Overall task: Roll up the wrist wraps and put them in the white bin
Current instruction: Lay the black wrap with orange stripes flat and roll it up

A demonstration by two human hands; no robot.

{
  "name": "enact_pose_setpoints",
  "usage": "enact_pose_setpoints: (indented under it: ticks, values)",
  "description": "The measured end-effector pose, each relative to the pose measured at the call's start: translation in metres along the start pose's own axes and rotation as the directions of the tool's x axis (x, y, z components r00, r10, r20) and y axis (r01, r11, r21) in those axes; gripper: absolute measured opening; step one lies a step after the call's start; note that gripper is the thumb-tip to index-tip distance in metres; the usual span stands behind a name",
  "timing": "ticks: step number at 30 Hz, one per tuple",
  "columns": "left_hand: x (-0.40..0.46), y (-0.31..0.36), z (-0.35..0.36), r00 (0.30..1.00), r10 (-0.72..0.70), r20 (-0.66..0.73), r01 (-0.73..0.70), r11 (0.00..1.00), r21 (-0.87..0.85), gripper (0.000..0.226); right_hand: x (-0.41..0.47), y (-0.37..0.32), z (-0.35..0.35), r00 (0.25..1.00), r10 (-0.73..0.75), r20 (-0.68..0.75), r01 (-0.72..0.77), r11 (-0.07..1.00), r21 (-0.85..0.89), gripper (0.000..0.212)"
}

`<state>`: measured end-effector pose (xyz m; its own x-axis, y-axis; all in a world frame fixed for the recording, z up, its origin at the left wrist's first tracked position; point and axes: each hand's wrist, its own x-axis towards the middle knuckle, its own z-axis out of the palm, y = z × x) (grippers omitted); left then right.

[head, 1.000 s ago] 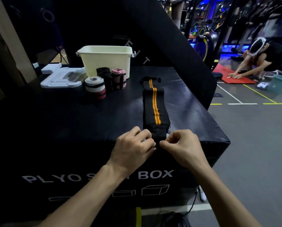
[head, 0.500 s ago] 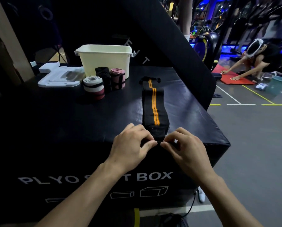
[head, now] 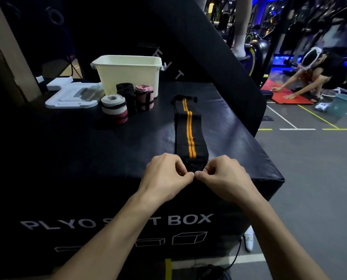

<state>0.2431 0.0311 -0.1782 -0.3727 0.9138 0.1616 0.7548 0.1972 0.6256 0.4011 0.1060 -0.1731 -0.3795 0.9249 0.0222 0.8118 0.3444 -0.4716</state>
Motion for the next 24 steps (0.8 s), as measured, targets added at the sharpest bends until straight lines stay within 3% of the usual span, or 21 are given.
enact_pose_setpoints:
  ticks: [3,6,10,14,18,24]
  values:
    - [-0.004,-0.005,0.003,0.984,0.153,-0.094,-0.15,0.988,0.038,0.019,0.001,-0.001,-0.002,1.0,0.024,0.001,-0.024,0.999,0.037,0.033]
    - [-0.009,-0.012,0.008,0.912,0.374,-0.167,-0.349,0.923,0.16,0.016,-0.001,0.0,-0.002,1.0,0.022,-0.022,-0.02,0.998,0.063,0.032]
    - [-0.009,-0.021,0.008,0.836,0.526,-0.155,-0.476,0.837,0.268,0.019,-0.004,0.004,0.004,0.996,0.012,-0.084,-0.004,0.996,0.088,0.033]
    - [-0.01,-0.026,0.011,0.799,0.581,-0.155,-0.521,0.797,0.306,0.019,-0.012,0.009,0.01,0.979,-0.055,-0.194,0.081,0.989,0.125,0.029]
    - [-0.009,-0.03,0.015,0.76,0.621,-0.192,-0.548,0.771,0.326,0.014,-0.019,0.019,0.013,0.93,-0.219,-0.296,0.275,0.948,0.16,0.02]
    - [-0.006,-0.025,0.012,0.828,0.537,-0.163,-0.498,0.837,0.225,0.013,-0.02,0.022,0.019,0.87,-0.344,-0.354,0.383,0.923,0.046,0.019]
